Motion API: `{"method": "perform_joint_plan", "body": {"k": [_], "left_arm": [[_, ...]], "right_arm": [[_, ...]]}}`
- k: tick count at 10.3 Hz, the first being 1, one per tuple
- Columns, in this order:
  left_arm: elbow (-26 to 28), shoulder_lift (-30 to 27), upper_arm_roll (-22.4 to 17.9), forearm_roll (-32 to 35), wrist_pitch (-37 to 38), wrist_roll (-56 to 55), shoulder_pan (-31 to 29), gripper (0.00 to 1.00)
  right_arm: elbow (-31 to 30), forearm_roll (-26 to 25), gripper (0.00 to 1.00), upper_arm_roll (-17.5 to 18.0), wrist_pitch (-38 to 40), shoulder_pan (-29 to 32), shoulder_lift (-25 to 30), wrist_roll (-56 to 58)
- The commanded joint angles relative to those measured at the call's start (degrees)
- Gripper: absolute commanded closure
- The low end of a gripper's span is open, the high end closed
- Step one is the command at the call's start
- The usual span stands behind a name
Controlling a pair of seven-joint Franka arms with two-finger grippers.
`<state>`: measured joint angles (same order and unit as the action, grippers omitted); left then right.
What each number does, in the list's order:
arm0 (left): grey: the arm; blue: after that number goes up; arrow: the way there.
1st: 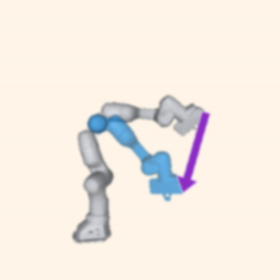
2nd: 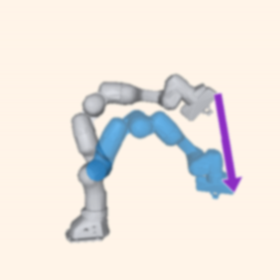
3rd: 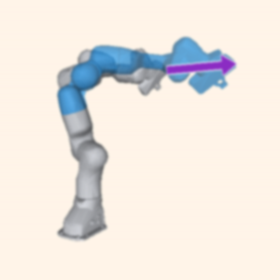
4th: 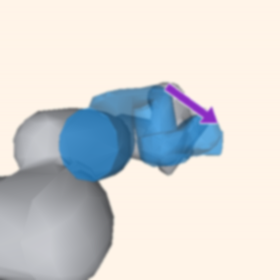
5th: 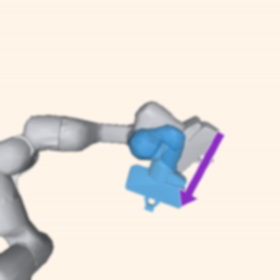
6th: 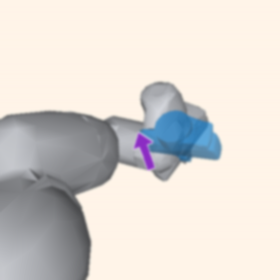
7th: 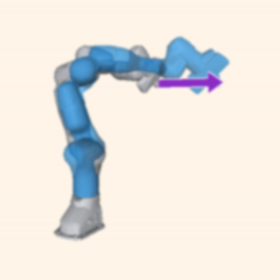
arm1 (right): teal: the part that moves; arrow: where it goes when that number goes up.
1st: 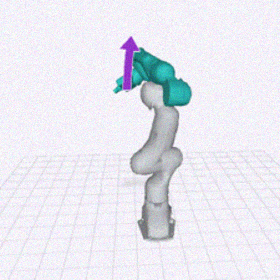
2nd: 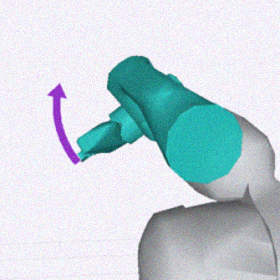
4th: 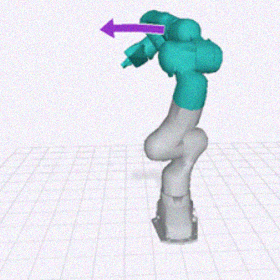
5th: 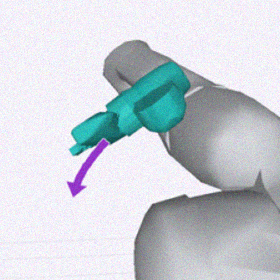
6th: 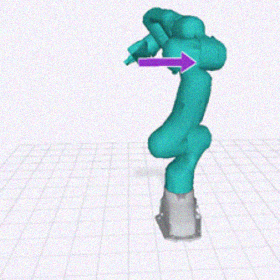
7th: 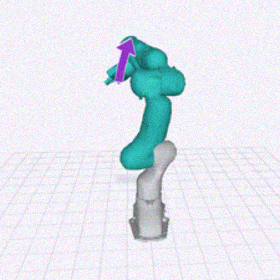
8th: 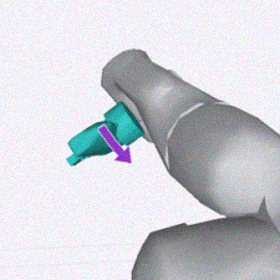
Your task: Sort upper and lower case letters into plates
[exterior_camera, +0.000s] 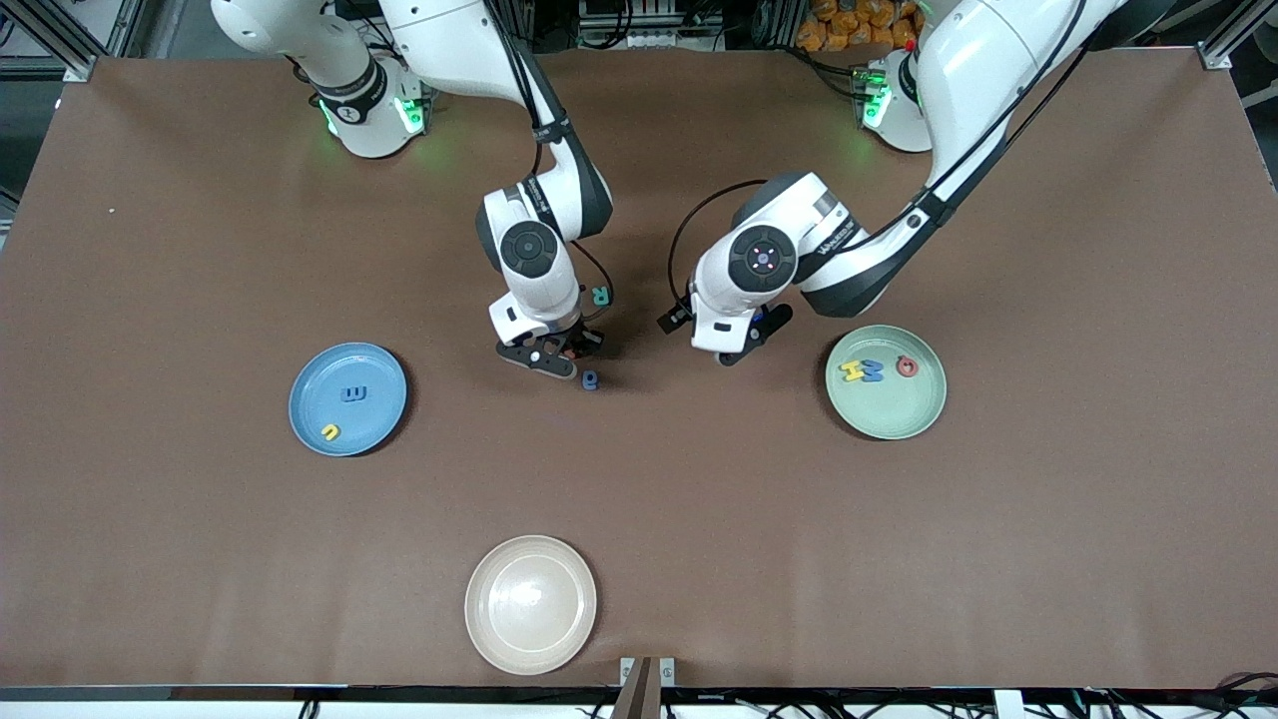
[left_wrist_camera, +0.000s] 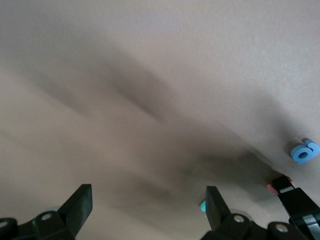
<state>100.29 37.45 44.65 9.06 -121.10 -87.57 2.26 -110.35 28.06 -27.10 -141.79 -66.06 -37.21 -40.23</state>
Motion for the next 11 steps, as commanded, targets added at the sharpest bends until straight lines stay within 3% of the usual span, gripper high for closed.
{"method": "perform_joint_plan", "body": {"k": [1, 3, 6, 8, 10, 11], "left_arm": [[-2.5, 1.0, -5.8, -0.1, -1.3, -5.0, 8.3, 0.0], [-4.4, 1.3, -12.3, -0.5, -1.9, -7.3, 15.6, 0.0], [-7.5, 3.7, -13.6, 0.0, -4.6, -11.5, 19.4, 0.0], [-7.9, 5.5, -19.4, 1.9, -8.9, -12.1, 27.7, 0.0], [-12.2, 8.8, -28.4, 1.7, -10.8, -19.3, 38.1, 0.0], [-14.5, 10.3, -30.2, 1.6, -10.8, -21.6, 40.9, 0.0]], "right_arm": [[-0.8, -0.6, 1.0, -2.2, 0.8, -0.3, 1.3, 4.2], [-0.7, -0.6, 1.0, -5.8, 3.3, -0.3, 1.6, 9.4], [0.1, 0.3, 1.0, -12.5, 9.9, 2.8, 2.9, 25.7], [0.3, 0.3, 1.0, -12.6, 10.0, 8.9, 2.9, 36.7], [0.4, 0.3, 1.0, -13.1, 11.0, 14.0, 3.4, 46.6], [0.7, 0.3, 1.0, -14.3, 12.7, 15.6, 3.7, 50.9]]}}
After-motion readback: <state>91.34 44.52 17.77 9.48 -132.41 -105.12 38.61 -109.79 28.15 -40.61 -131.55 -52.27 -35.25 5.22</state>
